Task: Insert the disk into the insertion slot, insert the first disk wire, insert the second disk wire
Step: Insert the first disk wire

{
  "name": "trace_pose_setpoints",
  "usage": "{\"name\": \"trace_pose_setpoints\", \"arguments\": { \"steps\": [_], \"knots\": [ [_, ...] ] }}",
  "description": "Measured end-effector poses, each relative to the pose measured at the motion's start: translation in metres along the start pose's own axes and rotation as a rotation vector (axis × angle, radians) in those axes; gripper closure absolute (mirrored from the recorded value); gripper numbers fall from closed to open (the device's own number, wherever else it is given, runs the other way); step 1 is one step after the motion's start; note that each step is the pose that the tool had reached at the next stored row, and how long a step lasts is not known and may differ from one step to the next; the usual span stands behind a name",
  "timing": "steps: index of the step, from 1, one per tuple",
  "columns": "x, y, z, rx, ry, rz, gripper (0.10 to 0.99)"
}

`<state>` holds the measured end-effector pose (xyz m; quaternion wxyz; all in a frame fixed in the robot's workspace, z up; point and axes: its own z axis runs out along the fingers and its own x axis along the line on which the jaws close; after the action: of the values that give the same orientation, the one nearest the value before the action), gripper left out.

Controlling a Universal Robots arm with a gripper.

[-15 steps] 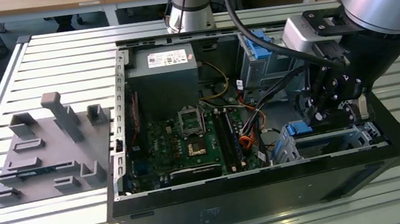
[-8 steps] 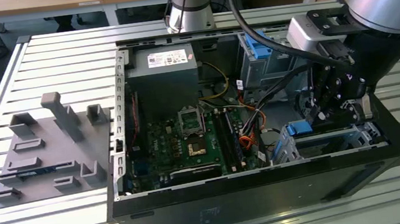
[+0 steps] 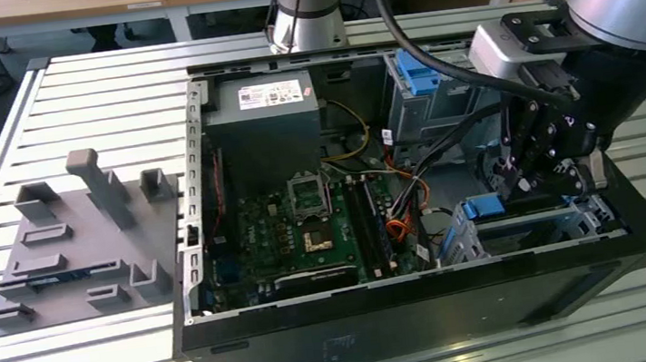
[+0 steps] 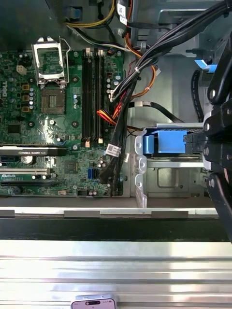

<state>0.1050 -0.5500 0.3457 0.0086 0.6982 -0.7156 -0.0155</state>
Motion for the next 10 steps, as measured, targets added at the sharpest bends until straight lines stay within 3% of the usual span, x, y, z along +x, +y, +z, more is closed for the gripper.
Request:
{"name": "trace_pose_setpoints", "arguments": {
  "steps": [4, 10],
  "knots": [
    [-0.0026, 0.0003, -0.0057, 0.0, -0.0004, 0.0, 0.98],
    [-0.007, -0.0048, -0.0063, 0.0, -0.0002, 0.0, 0.98]
  ]
}}
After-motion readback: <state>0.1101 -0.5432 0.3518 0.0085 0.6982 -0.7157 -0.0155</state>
